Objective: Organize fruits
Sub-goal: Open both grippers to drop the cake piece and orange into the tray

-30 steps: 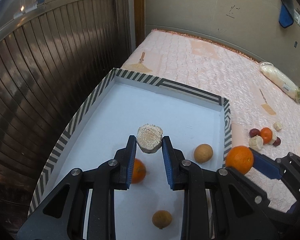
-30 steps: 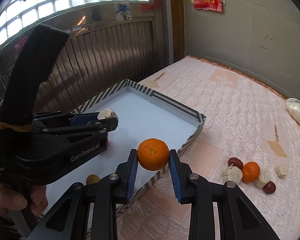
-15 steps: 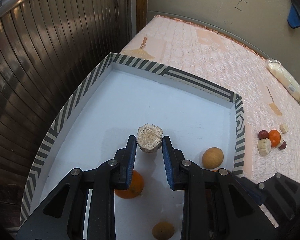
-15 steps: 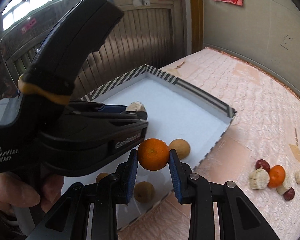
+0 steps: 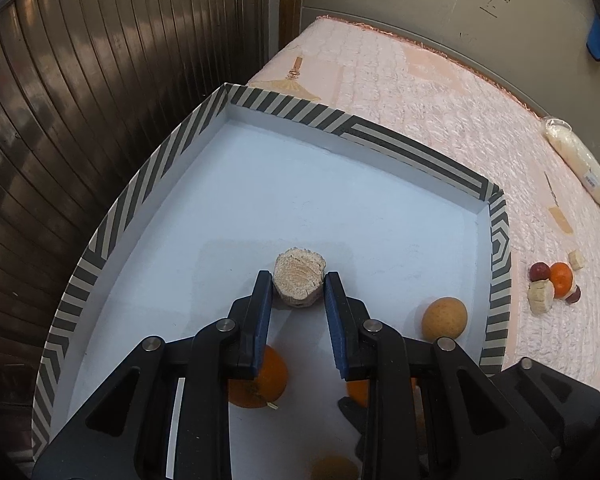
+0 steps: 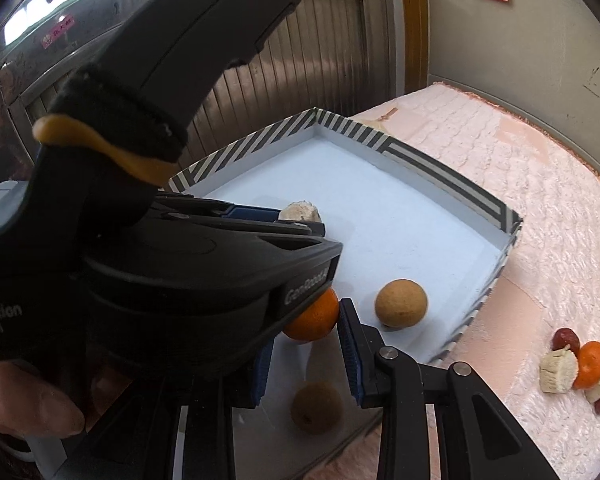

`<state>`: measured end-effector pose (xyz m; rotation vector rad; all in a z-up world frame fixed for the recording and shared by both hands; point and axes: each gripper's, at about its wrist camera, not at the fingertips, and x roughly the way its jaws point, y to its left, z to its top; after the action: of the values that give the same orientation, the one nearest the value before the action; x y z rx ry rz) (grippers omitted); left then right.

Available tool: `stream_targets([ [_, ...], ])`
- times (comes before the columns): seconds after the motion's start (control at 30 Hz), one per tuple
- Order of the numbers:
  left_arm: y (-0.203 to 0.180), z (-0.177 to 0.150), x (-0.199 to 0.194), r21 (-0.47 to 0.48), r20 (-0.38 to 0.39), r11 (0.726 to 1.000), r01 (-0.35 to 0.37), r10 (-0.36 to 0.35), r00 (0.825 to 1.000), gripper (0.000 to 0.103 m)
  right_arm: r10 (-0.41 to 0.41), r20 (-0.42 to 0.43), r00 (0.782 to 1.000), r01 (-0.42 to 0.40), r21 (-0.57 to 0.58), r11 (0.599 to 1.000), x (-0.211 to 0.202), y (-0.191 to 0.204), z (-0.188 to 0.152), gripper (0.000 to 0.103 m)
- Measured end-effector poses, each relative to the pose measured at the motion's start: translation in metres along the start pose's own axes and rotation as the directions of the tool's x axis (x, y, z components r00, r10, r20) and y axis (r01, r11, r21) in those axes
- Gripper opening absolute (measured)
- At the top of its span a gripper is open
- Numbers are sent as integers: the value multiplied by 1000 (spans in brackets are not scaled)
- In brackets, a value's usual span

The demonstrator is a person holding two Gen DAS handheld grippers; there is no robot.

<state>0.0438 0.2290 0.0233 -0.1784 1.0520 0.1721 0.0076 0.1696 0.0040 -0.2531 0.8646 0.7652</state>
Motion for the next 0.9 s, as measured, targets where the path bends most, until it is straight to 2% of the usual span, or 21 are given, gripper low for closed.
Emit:
stream_targets([
  [0.37, 2, 0, -1, -14, -9, 1000, 10, -10, 1000, 26, 25, -2, 1000, -25, -1, 1000, 3, 3, 1, 33],
  [0.57, 7, -3, -7, -30, -13, 1000, 9, -9, 1000, 26, 22, 43, 999, -23, 25, 999, -15, -4, -1, 37],
  [0.73, -1, -10, -23, -9, 33, 1000, -10, 10, 999, 27, 2, 89, 996, -7, 64, 998, -37, -15, -8, 40],
  [0.77, -4, -12, -26, -4, 41, 1000, -13, 13, 999, 30, -8, 94, 996, 1, 72, 997, -41, -16, -9, 41],
  [0.83, -7, -16, -32, 3, 59, 1000, -6, 6, 998, 55, -24, 107, 994, 14, 93, 996, -49, -22, -12, 41],
  [0.9, -10, -19, -39, 6, 85, 1000, 2, -3, 996, 60, -34, 119, 992, 21, 109, 994, -57, -27, -14, 42],
])
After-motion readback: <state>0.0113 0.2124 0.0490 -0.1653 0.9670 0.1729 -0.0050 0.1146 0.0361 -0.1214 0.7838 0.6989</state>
